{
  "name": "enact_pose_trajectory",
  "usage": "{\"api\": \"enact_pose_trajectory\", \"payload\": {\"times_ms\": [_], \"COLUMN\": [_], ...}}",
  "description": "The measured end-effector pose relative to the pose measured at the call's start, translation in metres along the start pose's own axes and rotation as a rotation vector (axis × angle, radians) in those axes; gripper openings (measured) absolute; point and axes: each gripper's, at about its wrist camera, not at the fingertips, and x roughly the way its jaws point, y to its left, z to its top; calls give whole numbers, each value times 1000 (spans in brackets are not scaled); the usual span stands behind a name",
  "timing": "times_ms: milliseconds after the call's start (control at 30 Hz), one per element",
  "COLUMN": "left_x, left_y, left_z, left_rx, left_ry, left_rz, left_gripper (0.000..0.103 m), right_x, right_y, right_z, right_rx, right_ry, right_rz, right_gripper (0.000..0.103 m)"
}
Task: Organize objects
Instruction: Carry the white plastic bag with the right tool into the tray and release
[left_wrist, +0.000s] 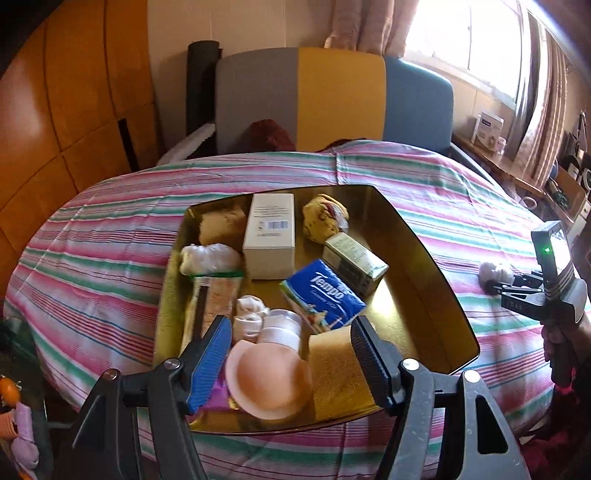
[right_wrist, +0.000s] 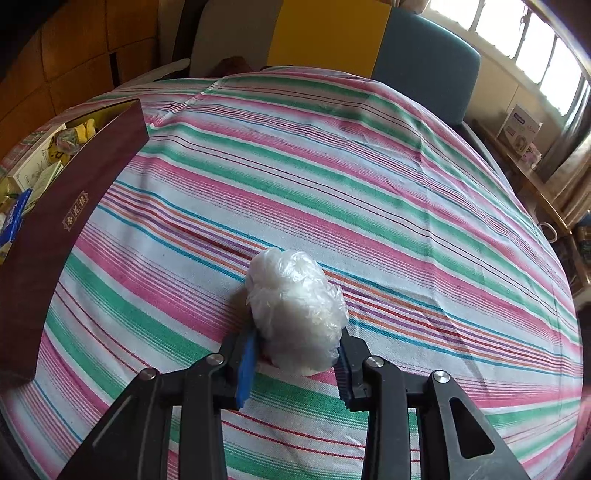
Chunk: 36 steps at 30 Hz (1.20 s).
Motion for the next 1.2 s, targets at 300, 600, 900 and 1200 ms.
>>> {"api": "enact_pose_trajectory", "payload": {"times_ms": [300,600,900,1200], "left_x": [-9,-14,-20,-17], "left_y": [16,35,61,65], "left_z": [-3,-7,-11,-11], "left_rx": [-43,-94,-148,-172], "left_ry": [-32,-50,-80,-80], "left_rz": [28,55,102,127], "left_gripper": [68,68,68,68], "right_x": [-43,-101,-77,-44], "right_y": [27,127,200,213], "right_z": [20,55,65,56], "right_rx": [36,-137,-318,-374], "right_ry": [-43,-159,-75,11], "right_rz": [95,279,301,251], "right_gripper": [36,36,36,46]}}
